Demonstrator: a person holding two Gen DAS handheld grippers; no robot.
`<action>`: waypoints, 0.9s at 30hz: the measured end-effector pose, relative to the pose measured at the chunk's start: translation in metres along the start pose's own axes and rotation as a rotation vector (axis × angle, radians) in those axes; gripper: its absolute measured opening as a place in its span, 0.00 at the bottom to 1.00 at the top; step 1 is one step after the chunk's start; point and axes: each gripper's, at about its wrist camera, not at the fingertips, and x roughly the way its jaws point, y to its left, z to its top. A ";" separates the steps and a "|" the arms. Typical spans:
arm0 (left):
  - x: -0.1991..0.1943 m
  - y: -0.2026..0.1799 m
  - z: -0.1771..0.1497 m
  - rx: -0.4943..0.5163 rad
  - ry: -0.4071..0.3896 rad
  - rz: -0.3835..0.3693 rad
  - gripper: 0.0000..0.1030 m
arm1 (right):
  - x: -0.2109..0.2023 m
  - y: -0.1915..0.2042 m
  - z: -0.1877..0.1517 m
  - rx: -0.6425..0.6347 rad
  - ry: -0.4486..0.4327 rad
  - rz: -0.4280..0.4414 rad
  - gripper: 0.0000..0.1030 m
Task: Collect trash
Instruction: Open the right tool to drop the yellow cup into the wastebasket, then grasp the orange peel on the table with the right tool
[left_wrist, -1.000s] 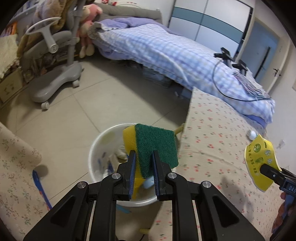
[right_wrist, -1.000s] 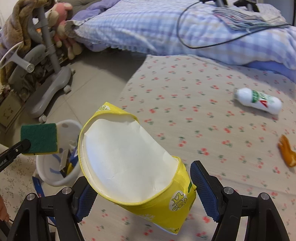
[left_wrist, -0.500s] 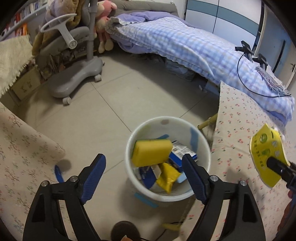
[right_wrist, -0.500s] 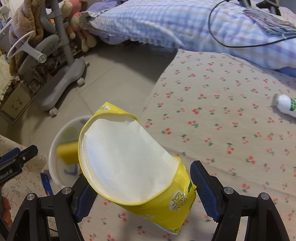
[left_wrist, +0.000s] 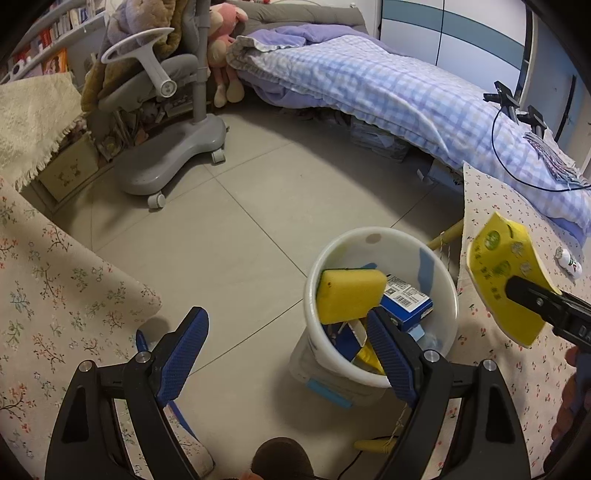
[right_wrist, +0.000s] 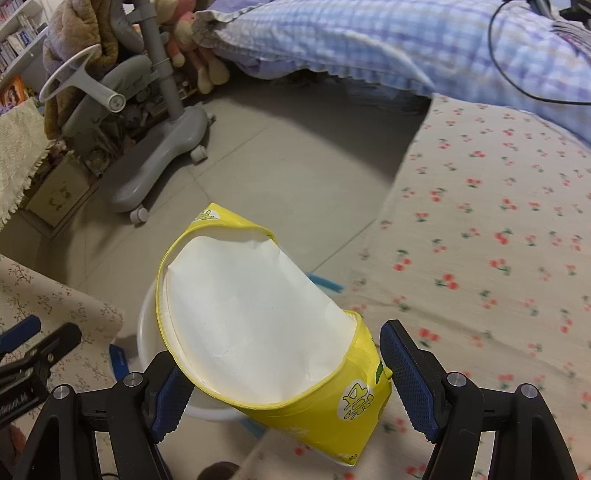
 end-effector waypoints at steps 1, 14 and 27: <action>0.000 0.002 0.000 -0.003 0.001 0.000 0.86 | 0.003 0.001 0.001 0.001 0.000 0.004 0.78; -0.002 0.011 0.002 -0.019 0.006 -0.003 0.86 | 0.011 0.018 0.006 -0.026 -0.063 0.088 0.92; -0.019 -0.044 0.004 0.036 0.006 -0.090 0.95 | -0.039 -0.052 -0.010 0.046 -0.064 -0.049 0.92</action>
